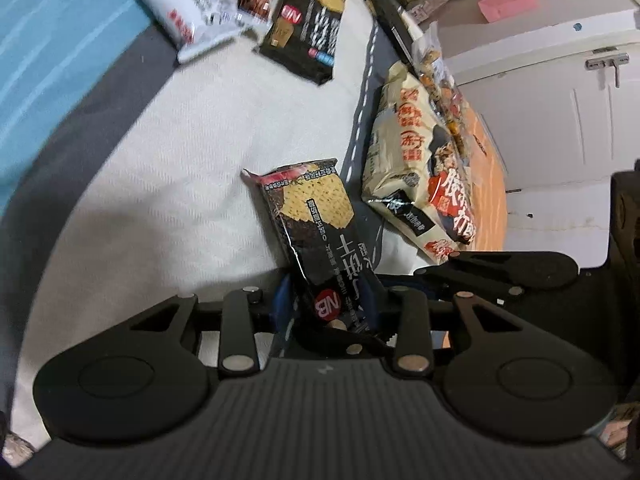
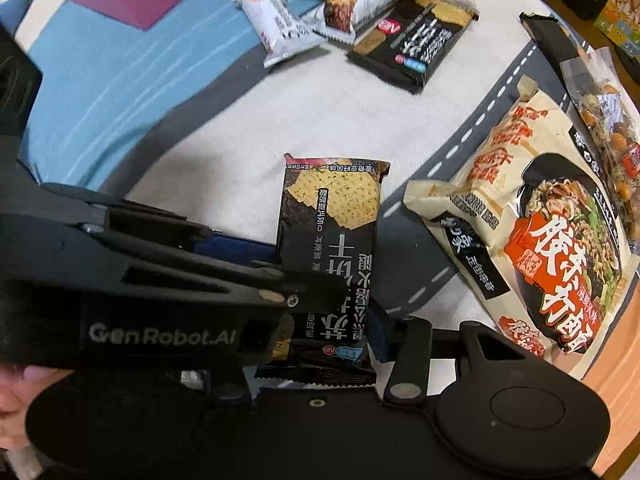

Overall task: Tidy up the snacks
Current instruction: 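Lift the black cracker pack with the left gripper and carry it over the box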

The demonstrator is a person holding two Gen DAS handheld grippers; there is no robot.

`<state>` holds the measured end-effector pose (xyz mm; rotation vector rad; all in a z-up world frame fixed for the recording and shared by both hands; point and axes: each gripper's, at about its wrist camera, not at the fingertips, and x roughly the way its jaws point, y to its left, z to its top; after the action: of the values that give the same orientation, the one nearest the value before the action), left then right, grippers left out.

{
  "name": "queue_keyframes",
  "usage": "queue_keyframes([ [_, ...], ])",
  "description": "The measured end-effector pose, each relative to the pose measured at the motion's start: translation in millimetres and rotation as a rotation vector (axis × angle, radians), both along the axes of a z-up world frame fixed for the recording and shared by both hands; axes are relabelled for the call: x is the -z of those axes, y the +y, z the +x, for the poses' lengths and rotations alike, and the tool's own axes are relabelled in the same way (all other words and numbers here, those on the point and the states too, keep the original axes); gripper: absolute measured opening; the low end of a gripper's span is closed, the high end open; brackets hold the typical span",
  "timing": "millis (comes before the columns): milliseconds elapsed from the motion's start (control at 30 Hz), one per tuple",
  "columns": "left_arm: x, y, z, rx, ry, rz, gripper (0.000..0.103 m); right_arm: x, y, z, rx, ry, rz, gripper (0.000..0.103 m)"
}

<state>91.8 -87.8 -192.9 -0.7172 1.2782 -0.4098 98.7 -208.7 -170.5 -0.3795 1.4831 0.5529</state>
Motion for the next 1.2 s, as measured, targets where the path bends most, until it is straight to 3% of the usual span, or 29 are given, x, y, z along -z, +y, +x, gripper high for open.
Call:
queue_keyframes([
  [467, -61.6, 30.3, -18.8, 0.006, -0.125, 0.079, 0.034, -61.4, 9.3, -29.3, -0.033, -0.163, 0.197, 0.053],
  [900, -109.2, 61.1, -51.1, -0.015, -0.229, 0.126, 0.034, -101.2, 39.6, -61.7, -0.079, -0.279, 0.236, 0.053],
  [1200, -162.9, 116.7, -43.9, -0.086, -0.278, 0.160, 0.034, -149.2, 93.5, -48.7, -0.155, -0.347, 0.272, 0.053],
])
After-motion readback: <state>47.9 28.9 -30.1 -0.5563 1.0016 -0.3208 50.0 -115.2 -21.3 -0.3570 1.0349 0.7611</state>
